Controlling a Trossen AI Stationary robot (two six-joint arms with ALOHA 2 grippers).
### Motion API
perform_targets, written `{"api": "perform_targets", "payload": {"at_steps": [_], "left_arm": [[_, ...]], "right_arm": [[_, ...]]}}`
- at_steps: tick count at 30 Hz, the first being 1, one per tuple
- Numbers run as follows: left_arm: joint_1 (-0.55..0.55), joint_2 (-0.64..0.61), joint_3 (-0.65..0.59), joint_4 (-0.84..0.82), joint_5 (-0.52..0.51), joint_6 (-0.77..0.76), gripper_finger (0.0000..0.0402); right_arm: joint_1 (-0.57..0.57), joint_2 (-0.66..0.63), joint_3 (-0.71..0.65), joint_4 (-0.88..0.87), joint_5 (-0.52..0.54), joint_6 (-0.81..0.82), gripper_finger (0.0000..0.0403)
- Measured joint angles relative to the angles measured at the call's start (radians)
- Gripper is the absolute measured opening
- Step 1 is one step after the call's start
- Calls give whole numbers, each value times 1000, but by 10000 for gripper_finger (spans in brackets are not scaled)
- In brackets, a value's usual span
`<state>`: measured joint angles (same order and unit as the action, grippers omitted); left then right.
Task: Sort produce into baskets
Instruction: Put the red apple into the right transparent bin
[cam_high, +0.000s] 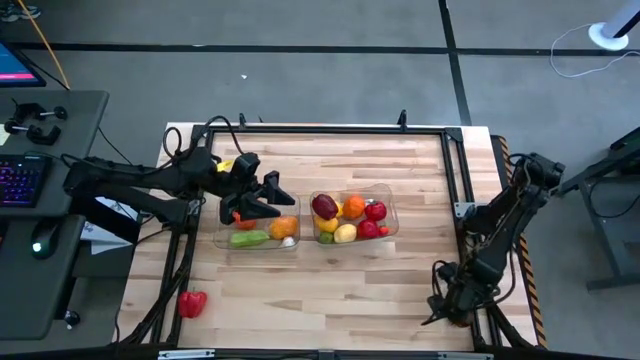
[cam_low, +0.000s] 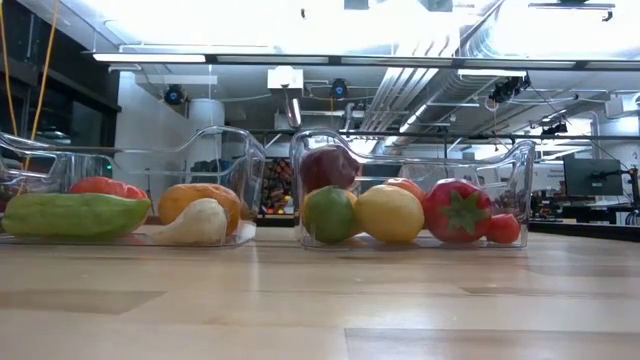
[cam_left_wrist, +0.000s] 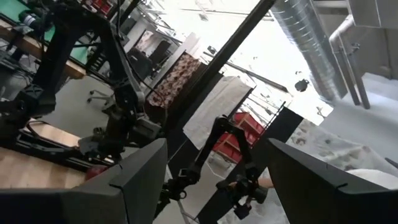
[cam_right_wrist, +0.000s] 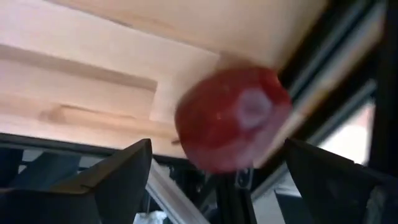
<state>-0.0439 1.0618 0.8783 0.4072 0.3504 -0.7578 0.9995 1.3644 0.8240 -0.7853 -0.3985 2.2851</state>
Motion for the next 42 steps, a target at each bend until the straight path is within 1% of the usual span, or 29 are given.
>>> {"api": "perform_targets", "payload": {"at_steps": [3,6,9,13,15,19,21,25,27,30,36,39,42], "left_arm": [[0,0,0,0,0,-6,259],[0,0,0,-1,2,-16,259],[-2,0,0,-2,2,-16,259],[-2,0,0,-8,2,-16,259],[-2,0,0,-18,-2,-16,259],[-2,0,0,-46,-30,-16,259],[-2,0,0,-57,-36,-16,259],[-2,0,0,-61,-41,-16,259],[-2,0,0,-61,-46,-15,259],[-2,0,0,-62,-46,-10,259],[-2,0,0,-73,-47,-8,259],[-2,0,0,-74,-47,-7,259],[-2,0,0,-74,-47,-7,259]], "right_arm": [[-9,0,-41,70,3,-13,360],[-16,-1,-79,117,-37,-15,360],[-17,7,-92,119,-69,-17,360],[-31,41,-96,116,-89,-65,360],[-39,71,-96,123,-116,-100,360],[-56,153,-91,127,-216,-211,360],[-66,189,-81,102,-216,-268,360],[-107,239,-48,19,-165,-360,353],[-122,257,-18,-2,-150,-405,339],[-127,282,-1,11,-175,-441,308],[-125,311,-4,60,-254,-446,239],[-126,311,-4,63,-265,-451,210],[-128,311,-4,78,-265,-451,193]]}}
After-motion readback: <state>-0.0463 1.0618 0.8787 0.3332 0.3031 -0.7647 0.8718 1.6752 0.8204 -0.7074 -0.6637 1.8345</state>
